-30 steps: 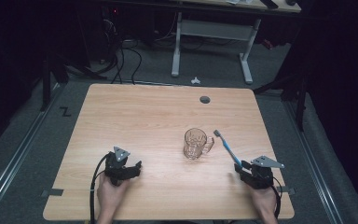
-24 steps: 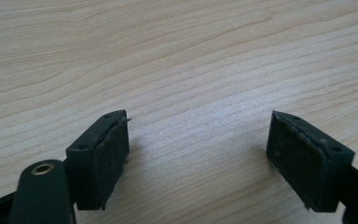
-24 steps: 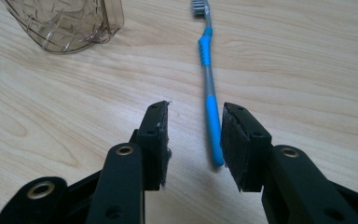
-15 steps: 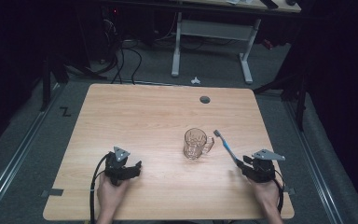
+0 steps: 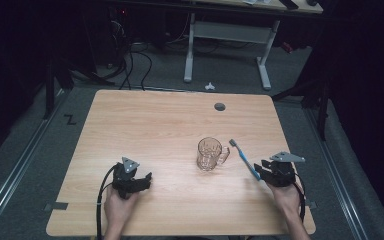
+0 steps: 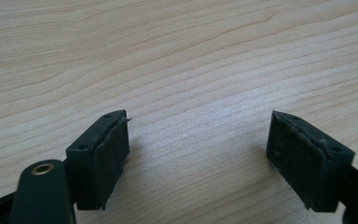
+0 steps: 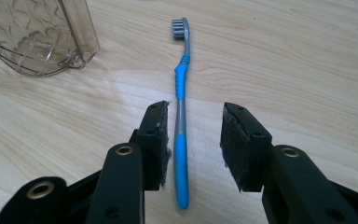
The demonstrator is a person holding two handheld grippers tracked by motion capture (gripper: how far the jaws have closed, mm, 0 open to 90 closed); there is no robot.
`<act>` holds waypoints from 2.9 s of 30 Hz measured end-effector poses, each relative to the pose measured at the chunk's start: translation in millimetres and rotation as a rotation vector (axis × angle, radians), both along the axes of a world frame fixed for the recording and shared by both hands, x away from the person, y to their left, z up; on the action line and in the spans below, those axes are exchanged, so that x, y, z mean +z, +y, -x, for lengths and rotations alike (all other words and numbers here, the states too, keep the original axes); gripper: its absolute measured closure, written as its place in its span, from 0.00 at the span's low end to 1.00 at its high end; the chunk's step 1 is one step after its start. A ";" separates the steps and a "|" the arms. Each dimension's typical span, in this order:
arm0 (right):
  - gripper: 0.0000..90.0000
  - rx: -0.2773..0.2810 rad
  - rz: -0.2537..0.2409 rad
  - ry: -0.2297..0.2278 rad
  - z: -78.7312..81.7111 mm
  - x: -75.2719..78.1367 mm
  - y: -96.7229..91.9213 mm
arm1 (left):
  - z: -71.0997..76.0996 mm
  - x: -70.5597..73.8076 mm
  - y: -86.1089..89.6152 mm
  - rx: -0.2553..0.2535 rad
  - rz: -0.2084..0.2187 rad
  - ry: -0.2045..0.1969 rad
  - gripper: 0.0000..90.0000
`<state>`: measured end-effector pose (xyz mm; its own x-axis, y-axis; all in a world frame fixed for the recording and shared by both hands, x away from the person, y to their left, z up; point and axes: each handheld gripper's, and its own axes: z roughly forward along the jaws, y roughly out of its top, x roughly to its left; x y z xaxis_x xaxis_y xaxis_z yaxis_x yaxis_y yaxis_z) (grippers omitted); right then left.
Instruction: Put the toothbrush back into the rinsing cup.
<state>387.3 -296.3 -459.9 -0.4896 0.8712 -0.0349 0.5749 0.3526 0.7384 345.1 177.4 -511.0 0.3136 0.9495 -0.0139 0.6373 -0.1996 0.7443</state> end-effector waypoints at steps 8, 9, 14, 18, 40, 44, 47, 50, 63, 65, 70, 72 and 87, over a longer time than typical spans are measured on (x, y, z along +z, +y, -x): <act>0.69 0.004 0.016 0.017 -11.4 3.0 1.8 | 0.0 0.0 0.0 0.000 0.000 0.000 0.24; 0.69 0.006 0.016 0.020 -12.8 3.4 1.9 | 0.0 0.0 0.0 0.000 0.000 0.000 0.24; 0.69 0.007 0.016 0.028 -18.5 4.5 2.8 | 0.0 0.0 0.0 0.000 0.000 0.000 0.24; 0.69 0.007 0.012 0.037 -22.4 3.7 2.6 | 0.0 0.0 0.0 0.000 0.000 0.000 0.24; 0.70 0.017 0.039 0.074 -46.7 9.3 10.1 | 0.0 0.1 0.1 -0.001 -0.001 0.001 0.24; 0.70 0.014 0.029 0.091 -50.3 7.5 8.1 | 0.0 0.0 0.0 0.000 0.000 0.000 0.24; 0.70 0.012 0.036 0.112 -53.9 6.9 8.1 | 0.0 0.0 0.1 0.000 -0.001 0.000 0.24; 0.70 0.018 0.045 0.110 -56.8 10.0 10.4 | 0.0 0.0 0.1 0.000 -0.001 0.000 0.24; 0.70 0.048 0.084 0.137 -72.3 20.7 27.1 | 0.0 0.0 0.2 -0.001 0.000 0.000 0.24; 0.70 0.052 0.092 0.143 -76.4 21.6 30.5 | 0.0 0.0 0.2 -0.001 0.000 0.001 0.24; 0.70 0.063 0.135 0.188 -85.9 23.1 40.4 | 0.0 0.0 0.2 -0.001 0.000 0.001 0.24; 0.70 0.069 0.151 0.210 -89.7 23.1 43.8 | 0.0 0.1 0.3 -0.001 0.000 0.001 0.24; 0.70 0.090 0.233 0.315 -105.5 10.7 62.1 | 0.0 0.1 0.3 -0.001 0.001 0.001 0.24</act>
